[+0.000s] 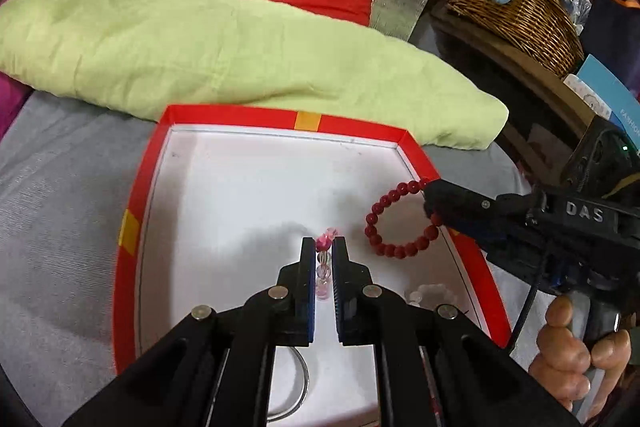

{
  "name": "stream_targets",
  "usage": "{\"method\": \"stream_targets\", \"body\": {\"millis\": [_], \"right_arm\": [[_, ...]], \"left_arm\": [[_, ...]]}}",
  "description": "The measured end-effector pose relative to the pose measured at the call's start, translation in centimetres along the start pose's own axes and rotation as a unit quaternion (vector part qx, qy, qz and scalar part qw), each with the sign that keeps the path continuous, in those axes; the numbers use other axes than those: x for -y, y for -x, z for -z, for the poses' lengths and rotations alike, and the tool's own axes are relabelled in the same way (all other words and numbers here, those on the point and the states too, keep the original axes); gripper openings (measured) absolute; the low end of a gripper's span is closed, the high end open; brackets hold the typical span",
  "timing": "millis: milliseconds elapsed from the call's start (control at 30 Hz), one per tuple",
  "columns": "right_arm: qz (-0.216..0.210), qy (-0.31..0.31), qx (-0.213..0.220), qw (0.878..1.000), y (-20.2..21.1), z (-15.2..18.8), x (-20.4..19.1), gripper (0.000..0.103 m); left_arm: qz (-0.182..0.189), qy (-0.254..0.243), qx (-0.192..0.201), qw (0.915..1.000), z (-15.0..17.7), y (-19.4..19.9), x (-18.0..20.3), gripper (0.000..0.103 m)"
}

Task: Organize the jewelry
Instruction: 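Carry both bracelets into the red box and open both tools, then withdraw both tools from the box toward the bracelets on the table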

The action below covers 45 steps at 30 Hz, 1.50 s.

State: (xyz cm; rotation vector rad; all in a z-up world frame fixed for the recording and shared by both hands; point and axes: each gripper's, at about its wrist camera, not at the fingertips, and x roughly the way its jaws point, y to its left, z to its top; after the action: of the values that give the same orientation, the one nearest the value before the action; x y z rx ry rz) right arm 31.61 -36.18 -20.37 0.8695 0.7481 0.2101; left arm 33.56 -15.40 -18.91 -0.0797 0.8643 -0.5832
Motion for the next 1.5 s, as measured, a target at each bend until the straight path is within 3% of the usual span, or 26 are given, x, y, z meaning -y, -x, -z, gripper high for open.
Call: {"method": "stream_targets", "body": {"millis": [100, 167, 233, 500, 800, 1267, 1500], "right_arm": [[0.026, -0.018, 0.016, 0.999, 0.6, -0.6, 1.4, 0.015], [0.033, -0.029, 0.018, 0.999, 1.2, -0.7, 2.0, 0.032], [0.030, -0.041, 0.023, 0.998, 2.1, -0.7, 2.4, 0.046], [0.056, 0.015, 0.038, 0.998, 6.4, 0.7, 0.6, 0.046], [0.074, 0.068, 0.024, 0.995, 9.8, 4.4, -1.3, 0.046], [0.089, 0.044, -0.011, 0.995, 14.8, 11.5, 0.2, 0.046], [0.102, 0.008, 0.001, 0.995, 17.0, 11.4, 3.0, 0.046]], "left_arm": [[-0.003, -0.008, -0.010, 0.9999, 0.1, 0.0, -0.1, 0.017], [-0.011, -0.006, -0.003, 0.9999, 0.3, 0.6, -0.4, 0.043], [-0.017, 0.000, 0.012, 0.9998, 0.3, 1.5, -0.8, 0.049], [-0.061, 0.015, 0.049, 0.9968, 0.9, 6.4, -2.9, 0.053], [-0.080, 0.017, 0.062, 0.9947, 3.5, 11.5, -4.3, 0.054], [-0.095, 0.016, 0.005, 0.9953, 11.9, 15.5, -4.7, 0.054], [-0.077, -0.013, -0.033, 0.9964, 13.6, 14.4, -4.1, 0.052]]}}
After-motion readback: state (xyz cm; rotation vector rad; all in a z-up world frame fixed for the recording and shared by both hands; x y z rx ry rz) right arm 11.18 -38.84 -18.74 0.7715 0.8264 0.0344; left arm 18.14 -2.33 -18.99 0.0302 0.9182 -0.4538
